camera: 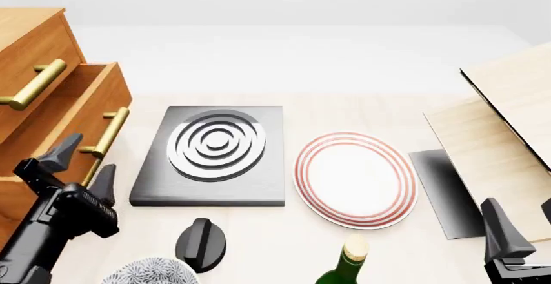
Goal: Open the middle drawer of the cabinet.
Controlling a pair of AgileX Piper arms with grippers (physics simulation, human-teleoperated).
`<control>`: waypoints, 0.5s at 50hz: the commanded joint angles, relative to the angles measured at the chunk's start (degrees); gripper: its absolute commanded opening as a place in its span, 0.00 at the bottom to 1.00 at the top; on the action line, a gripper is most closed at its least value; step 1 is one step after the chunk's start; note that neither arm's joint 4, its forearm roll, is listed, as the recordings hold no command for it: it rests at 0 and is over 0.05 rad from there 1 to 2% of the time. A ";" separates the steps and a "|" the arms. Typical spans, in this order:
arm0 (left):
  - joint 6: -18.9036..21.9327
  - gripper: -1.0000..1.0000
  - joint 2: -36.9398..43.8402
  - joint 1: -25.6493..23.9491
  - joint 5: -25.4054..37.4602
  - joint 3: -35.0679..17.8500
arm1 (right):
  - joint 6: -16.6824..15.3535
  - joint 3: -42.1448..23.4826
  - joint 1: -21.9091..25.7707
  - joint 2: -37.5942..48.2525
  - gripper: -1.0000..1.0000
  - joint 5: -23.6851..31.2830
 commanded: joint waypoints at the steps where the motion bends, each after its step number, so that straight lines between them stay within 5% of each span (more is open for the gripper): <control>1: -4.30 1.00 -27.67 -3.79 21.54 3.17 | -0.01 0.00 0.00 -0.02 1.00 0.01; 3: -6.17 1.00 -66.44 -3.81 60.12 3.17 | -0.02 0.00 -0.01 -0.01 1.00 0.00; 4: -8.32 1.00 -73.98 -3.92 67.44 3.17 | 0.02 0.00 0.00 0.00 1.00 0.00; 9: -11.05 1.00 -74.69 -7.14 67.15 3.15 | 0.00 0.00 0.01 0.01 1.00 0.00; 10: -15.34 1.00 -74.70 -7.03 69.74 1.42 | 0.01 0.00 0.00 0.00 1.00 0.00; 15: -18.23 1.00 -74.72 -8.21 75.31 -4.78 | 0.00 0.00 -0.01 -0.02 1.00 0.01; 21: -29.11 1.00 -74.71 -7.40 89.37 -17.21 | -0.01 0.00 0.01 0.00 1.00 0.00; 25: -40.33 1.00 -72.22 -7.83 97.84 -26.21 | 0.01 0.00 0.00 -0.01 1.00 0.00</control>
